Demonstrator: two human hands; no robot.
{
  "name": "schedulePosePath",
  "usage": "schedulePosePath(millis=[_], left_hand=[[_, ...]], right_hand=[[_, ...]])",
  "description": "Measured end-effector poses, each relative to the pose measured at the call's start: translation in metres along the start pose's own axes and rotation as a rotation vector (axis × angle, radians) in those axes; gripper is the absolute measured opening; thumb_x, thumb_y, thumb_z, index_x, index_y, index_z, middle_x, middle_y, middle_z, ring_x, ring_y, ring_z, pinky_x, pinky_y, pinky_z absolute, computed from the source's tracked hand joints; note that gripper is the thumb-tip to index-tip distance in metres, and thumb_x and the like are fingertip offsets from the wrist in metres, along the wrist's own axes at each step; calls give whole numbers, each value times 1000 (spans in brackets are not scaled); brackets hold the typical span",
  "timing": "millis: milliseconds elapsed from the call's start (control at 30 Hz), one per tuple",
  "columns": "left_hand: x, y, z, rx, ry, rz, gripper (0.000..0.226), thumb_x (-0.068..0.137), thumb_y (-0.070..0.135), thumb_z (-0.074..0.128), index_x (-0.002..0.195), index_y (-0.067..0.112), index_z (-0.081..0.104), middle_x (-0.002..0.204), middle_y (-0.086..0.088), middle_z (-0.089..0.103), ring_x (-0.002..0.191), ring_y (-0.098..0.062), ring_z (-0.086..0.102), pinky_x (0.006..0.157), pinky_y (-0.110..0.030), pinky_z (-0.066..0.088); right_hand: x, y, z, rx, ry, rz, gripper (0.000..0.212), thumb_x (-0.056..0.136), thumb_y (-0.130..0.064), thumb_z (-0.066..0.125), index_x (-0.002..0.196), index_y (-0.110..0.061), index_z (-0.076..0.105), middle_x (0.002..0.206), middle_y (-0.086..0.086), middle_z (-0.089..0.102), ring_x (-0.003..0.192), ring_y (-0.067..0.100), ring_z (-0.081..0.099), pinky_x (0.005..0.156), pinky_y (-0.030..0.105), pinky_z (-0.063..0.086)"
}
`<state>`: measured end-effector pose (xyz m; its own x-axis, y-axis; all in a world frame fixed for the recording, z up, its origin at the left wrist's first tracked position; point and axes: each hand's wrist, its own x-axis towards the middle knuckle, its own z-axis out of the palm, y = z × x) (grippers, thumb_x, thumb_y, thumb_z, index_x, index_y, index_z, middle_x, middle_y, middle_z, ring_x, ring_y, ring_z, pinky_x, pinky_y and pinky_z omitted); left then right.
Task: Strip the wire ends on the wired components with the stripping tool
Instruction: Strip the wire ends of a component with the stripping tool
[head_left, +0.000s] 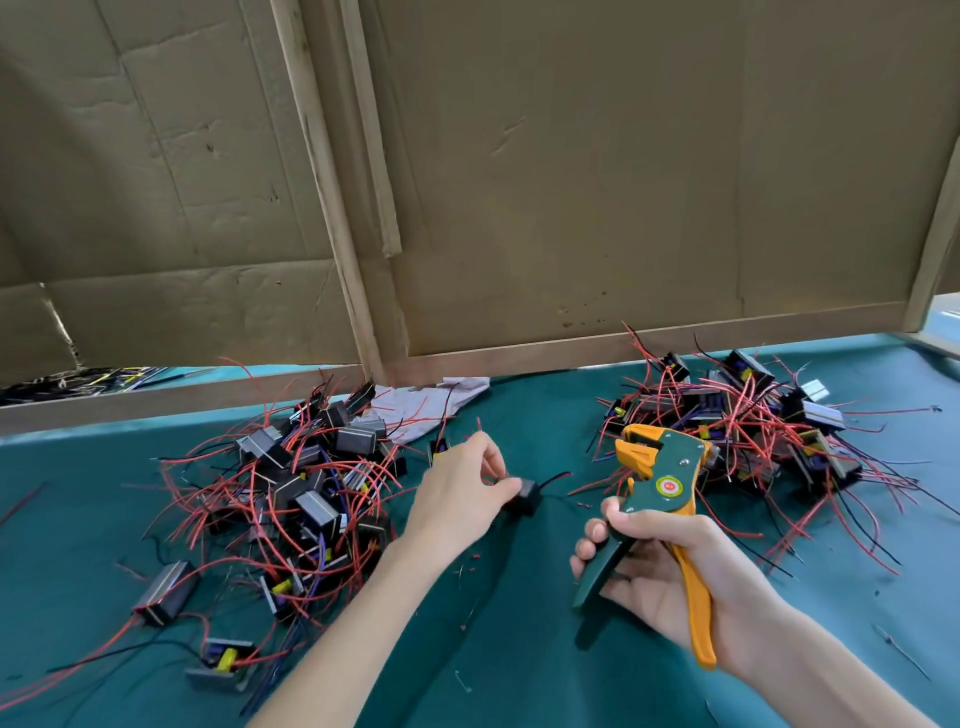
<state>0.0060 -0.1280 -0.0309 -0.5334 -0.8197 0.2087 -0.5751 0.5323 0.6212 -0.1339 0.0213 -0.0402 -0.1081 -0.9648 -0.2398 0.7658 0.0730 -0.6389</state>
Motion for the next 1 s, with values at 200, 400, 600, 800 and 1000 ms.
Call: schedulePosePath(millis=[200, 400, 600, 800, 1000], left_hand=[[0, 0, 5, -18, -42, 317, 24, 91, 21, 62, 115, 22, 58, 111, 13, 58, 104, -3, 47, 94, -17, 33], [-5, -1, 24, -77, 13, 350, 9, 87, 19, 68, 95, 16, 69, 92, 7, 71, 85, -7, 60, 82, -22, 43], [-4, -4, 25, -87, 8, 391, 5, 80, 18, 75, 84, 17, 72, 80, 9, 72, 75, -3, 61, 80, -24, 45], [-6, 2, 21, -313, 85, 259, 17, 77, 12, 78, 72, 23, 67, 69, 14, 68, 65, 2, 60, 70, -13, 44], [5, 11, -8, -784, 181, 69, 19, 74, 5, 79, 71, 19, 66, 65, 9, 68, 61, -3, 61, 63, -12, 47]], right_hand=[[-4, -4, 2, 27, 6, -32, 13, 62, -1, 70, 72, -2, 63, 74, 18, 56, 65, 34, 59, 65, 44, 57], [0, -1, -1, 8, -12, -13, 12, 63, 4, 72, 70, -3, 65, 74, 18, 56, 67, 34, 60, 68, 44, 57], [6, 3, -8, 1, -28, 15, 28, 53, -3, 87, 72, -4, 66, 76, 17, 58, 69, 35, 61, 73, 45, 55], [4, 2, -7, -4, -46, 12, 27, 56, -2, 85, 74, -4, 65, 77, 17, 57, 70, 35, 60, 74, 45, 55], [0, 2, -3, 4, -46, 14, 26, 55, -2, 83, 73, -4, 64, 75, 17, 57, 68, 35, 60, 71, 44, 55]])
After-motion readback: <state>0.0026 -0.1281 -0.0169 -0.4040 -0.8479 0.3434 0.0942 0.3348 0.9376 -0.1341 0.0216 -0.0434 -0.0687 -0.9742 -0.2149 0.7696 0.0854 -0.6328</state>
